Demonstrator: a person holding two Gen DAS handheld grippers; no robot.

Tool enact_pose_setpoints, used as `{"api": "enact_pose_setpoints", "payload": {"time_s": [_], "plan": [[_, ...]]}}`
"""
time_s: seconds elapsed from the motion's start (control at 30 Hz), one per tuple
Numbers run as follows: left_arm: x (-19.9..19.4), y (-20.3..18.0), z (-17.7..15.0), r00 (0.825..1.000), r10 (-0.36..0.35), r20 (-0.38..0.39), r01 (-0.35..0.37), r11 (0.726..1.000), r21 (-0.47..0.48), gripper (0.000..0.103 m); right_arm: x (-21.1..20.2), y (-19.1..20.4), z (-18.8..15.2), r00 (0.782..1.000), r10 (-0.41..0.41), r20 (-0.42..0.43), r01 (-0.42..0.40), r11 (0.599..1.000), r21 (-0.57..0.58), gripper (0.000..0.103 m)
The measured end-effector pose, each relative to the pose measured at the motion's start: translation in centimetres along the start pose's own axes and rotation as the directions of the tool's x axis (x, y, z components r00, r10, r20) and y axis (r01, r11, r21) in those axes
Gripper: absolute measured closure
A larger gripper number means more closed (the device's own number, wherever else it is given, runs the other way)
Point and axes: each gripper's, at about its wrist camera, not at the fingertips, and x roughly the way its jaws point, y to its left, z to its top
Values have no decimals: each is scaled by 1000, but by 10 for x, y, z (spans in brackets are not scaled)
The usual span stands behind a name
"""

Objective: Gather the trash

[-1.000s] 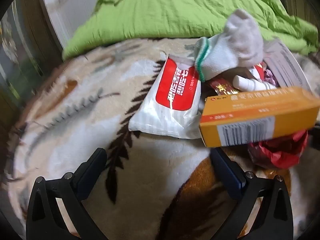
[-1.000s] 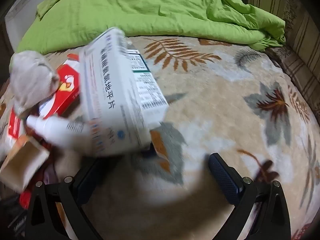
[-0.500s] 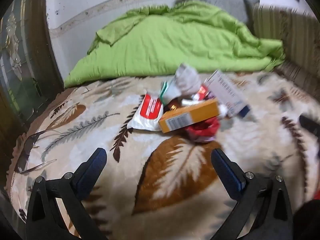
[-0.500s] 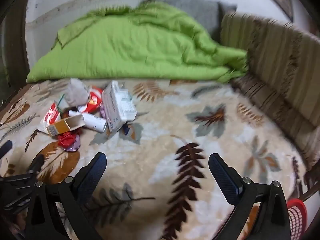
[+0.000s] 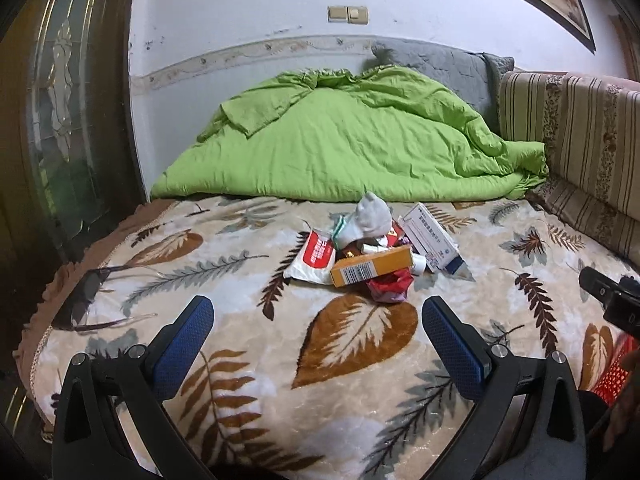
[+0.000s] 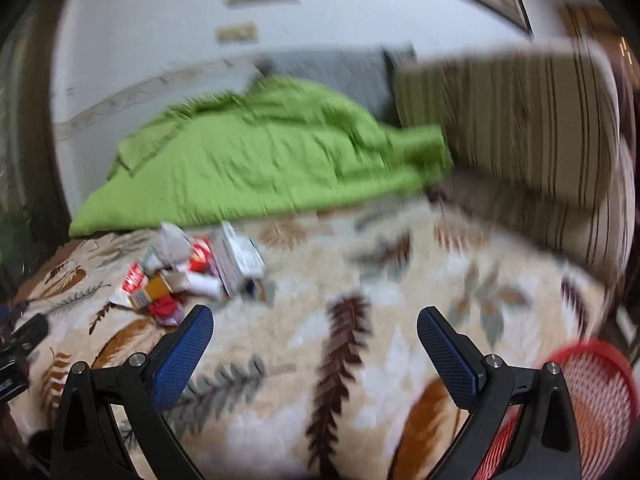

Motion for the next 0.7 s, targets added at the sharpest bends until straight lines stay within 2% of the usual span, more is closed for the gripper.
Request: {"api": "enact_pose_setpoints", "payload": {"time_s": [0.07, 0.13, 0.23, 0.47, 0.6, 0.7], "plan": [[-1, -1, 1, 1000, -11, 0, 11, 1000, 8, 0, 3, -12, -2, 1000, 6, -29, -5, 999, 51, 0], [-2, -1, 1, 1000, -23, 4, 23, 1000, 8, 0, 0, -14, -5, 1000, 10, -20, -9, 998, 55, 0], [0, -2, 2, 1000, -29, -5, 29, 1000, 11, 0, -5, -3, -6, 1000, 11, -4, -11, 1000, -3, 0], [-7, -2, 1, 999, -29, 18, 29, 1000, -5, 0, -30, 26, -7, 995, 34, 98, -18, 988, -154, 0], [-13, 0, -2, 999, -26, 35, 26, 1000, 4, 0, -39, 33, -9, 993, 55, 108, -35, 982, -185, 0], [-9, 2, -6, 1000, -27, 10, 27, 1000, -3, 0, -38, 35, -9, 993, 47, 104, -26, 981, -194, 0]]}}
